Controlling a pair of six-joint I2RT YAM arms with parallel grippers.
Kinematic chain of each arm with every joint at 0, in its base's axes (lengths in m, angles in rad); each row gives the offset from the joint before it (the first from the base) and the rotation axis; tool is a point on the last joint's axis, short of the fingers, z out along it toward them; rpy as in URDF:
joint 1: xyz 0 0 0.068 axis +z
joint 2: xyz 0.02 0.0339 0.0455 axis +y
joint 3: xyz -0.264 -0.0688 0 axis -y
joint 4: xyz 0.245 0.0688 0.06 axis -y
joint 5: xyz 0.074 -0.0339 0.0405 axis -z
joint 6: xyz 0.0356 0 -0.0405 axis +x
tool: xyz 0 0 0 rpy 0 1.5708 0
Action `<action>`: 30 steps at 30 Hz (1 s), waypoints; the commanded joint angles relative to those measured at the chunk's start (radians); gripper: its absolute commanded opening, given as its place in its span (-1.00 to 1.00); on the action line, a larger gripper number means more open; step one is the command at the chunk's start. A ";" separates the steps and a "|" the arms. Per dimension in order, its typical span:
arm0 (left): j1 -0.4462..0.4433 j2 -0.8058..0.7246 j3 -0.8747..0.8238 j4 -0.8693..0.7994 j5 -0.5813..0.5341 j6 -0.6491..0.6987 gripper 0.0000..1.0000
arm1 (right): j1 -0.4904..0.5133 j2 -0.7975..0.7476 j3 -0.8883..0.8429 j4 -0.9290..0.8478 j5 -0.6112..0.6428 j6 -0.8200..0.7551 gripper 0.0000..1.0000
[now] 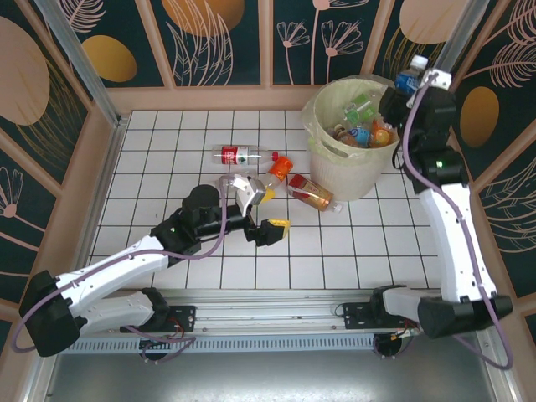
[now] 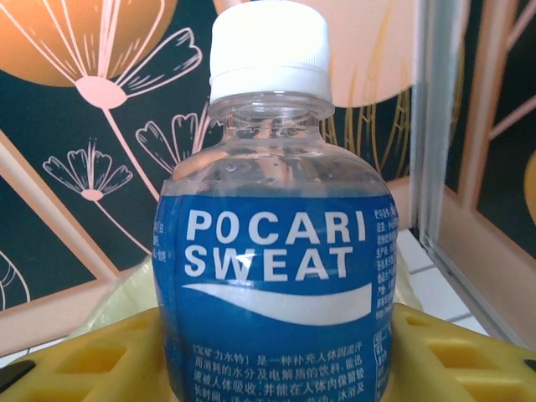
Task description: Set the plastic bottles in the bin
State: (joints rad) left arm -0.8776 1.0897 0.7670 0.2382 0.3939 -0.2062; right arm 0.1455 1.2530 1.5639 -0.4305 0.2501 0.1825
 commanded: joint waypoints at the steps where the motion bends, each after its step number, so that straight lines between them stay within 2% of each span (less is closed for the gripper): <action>1: -0.007 -0.031 0.029 -0.047 -0.036 0.027 0.97 | -0.033 0.078 0.080 0.013 -0.087 -0.069 0.15; 10: -0.007 -0.055 0.023 -0.071 -0.078 0.016 0.97 | -0.111 0.238 0.097 -0.064 -0.180 -0.042 0.16; 21: -0.008 -0.053 0.048 -0.141 -0.152 0.019 0.97 | -0.152 0.293 0.029 -0.113 -0.232 -0.013 0.18; 30: -0.008 -0.047 0.057 -0.162 -0.169 0.008 0.97 | -0.154 0.239 0.007 -0.092 -0.217 -0.003 0.47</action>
State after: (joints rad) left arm -0.8776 1.0481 0.7914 0.0902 0.2443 -0.1989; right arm 0.0025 1.5230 1.5757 -0.4934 0.0170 0.1650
